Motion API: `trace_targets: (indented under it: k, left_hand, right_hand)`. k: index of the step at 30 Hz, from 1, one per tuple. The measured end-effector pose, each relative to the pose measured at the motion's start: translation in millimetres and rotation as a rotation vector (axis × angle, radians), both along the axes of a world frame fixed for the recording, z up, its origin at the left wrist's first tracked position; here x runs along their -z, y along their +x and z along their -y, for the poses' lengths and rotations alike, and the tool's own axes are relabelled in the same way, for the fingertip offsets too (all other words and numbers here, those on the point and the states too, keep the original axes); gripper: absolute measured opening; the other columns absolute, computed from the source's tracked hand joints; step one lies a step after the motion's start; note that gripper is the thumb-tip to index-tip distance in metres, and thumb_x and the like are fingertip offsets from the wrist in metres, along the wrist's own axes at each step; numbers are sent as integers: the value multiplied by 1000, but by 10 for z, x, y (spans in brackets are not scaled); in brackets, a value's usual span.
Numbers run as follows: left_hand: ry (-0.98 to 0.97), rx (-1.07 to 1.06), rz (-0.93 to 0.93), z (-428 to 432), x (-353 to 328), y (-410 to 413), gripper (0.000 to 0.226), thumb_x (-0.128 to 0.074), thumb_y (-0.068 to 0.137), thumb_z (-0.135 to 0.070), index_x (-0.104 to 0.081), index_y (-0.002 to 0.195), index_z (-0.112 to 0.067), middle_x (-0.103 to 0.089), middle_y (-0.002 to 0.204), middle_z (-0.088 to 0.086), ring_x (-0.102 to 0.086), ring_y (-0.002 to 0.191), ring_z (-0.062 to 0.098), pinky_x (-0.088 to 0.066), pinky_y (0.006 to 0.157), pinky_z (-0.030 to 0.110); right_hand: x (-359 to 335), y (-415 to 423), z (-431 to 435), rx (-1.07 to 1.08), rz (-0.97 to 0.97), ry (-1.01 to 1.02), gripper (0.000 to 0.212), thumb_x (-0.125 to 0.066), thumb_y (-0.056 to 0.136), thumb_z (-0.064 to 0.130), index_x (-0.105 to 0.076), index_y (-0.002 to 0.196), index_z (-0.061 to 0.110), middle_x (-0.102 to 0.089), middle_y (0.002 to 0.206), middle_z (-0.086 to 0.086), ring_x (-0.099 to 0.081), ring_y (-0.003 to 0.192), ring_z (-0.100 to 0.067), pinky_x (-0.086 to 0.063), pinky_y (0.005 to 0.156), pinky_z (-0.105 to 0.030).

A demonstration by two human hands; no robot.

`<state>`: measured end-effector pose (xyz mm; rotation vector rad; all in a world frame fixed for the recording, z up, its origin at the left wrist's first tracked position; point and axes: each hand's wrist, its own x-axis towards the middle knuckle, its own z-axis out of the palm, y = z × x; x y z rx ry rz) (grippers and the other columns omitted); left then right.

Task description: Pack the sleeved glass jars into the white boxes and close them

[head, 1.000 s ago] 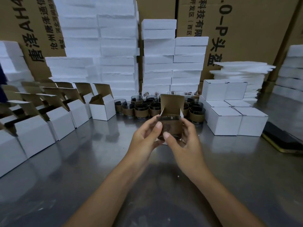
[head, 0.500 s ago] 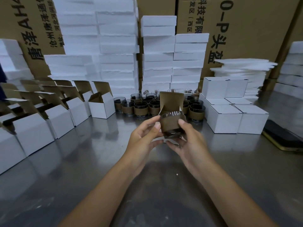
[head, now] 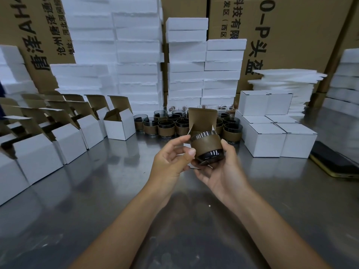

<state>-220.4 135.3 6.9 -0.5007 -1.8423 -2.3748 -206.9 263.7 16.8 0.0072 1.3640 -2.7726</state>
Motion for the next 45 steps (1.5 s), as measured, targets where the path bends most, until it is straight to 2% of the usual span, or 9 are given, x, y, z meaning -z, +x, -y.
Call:
trace_targets:
  k: [6, 8, 10, 13, 16, 22, 27, 35, 45]
  left_hand:
    - [-26, -74, 70, 1, 16, -42, 19, -66, 84, -17, -68, 101, -27, -73, 87, -2, -67, 79, 9, -52, 76, 28]
    - [-12, -70, 96, -1, 11, -42, 14, -60, 89, -19, -69, 98, -25, -74, 87, -2, -68, 80, 10, -52, 76, 28]
    - [1, -46, 129, -4, -1, -40, 18, -53, 94, -22, -70, 99, -23, -74, 92, -1, -69, 85, 13, -51, 78, 29]
    - [35, -1, 171, -13, -30, -28, 27, -47, 97, -26, -74, 95, -22, -74, 97, 3, -70, 89, 17, -54, 77, 28]
    - [77, 22, 211, -19, -46, -11, 32, -45, 98, -29, -76, 91, -23, -73, 99, 4, -70, 90, 18, -56, 69, 26]
    - [74, 44, 209, -12, -62, 7, 27, -46, 97, -28, -72, 103, -22, -72, 104, 1, -70, 92, 19, -57, 69, 29]
    - [62, 44, 136, 13, -68, 16, 25, -52, 94, -23, -66, 114, -21, -70, 109, 2, -67, 95, 18, -54, 70, 26]
    - [147, 22, 5, 14, -61, 29, 27, -63, 82, -1, -68, 105, -15, -73, 97, 3, -69, 91, 12, -55, 74, 24]
    - [103, -7, -29, 28, -48, 1, 33, -69, 69, -12, -74, 96, -29, -72, 102, -1, -66, 101, 14, -54, 82, 26]
  right_hand:
    - [30, 22, 18, 228, -161, 237, 15, -57, 90, 26, -65, 100, 20, -72, 88, -1, -69, 79, -12, -54, 64, -25]
    - [58, 38, 20, 328, -226, 402, 34, -67, 83, 22, -60, 116, 20, -70, 101, 0, -67, 91, -11, -55, 76, -25]
    - [81, 48, 23, 409, -289, 548, 52, -74, 77, 20, -53, 125, 21, -64, 110, 4, -62, 94, 2, -50, 77, -14]
    - [103, 80, 53, 492, -411, 752, 59, -80, 69, 21, -49, 117, 36, -48, 115, 16, -52, 100, 12, -45, 80, -7]
    - [126, 102, 74, 553, -533, 878, 68, -84, 63, 18, -45, 116, 37, -44, 114, 15, -44, 103, 14, -39, 78, -1]
    - [127, 103, 62, 537, -562, 893, 70, -85, 60, 17, -42, 111, 40, -50, 116, 7, -47, 107, 4, -40, 81, -5]
    - [120, 95, 46, 504, -603, 845, 67, -84, 62, 9, -44, 108, 36, -54, 112, 16, -50, 106, 7, -39, 82, -4]
    - [123, 78, 31, 577, -661, 875, 67, -85, 61, 9, -44, 106, 37, -58, 105, 24, -54, 103, 9, -38, 83, -5]
    - [151, 48, 12, 556, -666, 887, 69, -84, 63, 6, -42, 110, 35, -57, 111, 22, -52, 107, 9, -38, 86, -5]
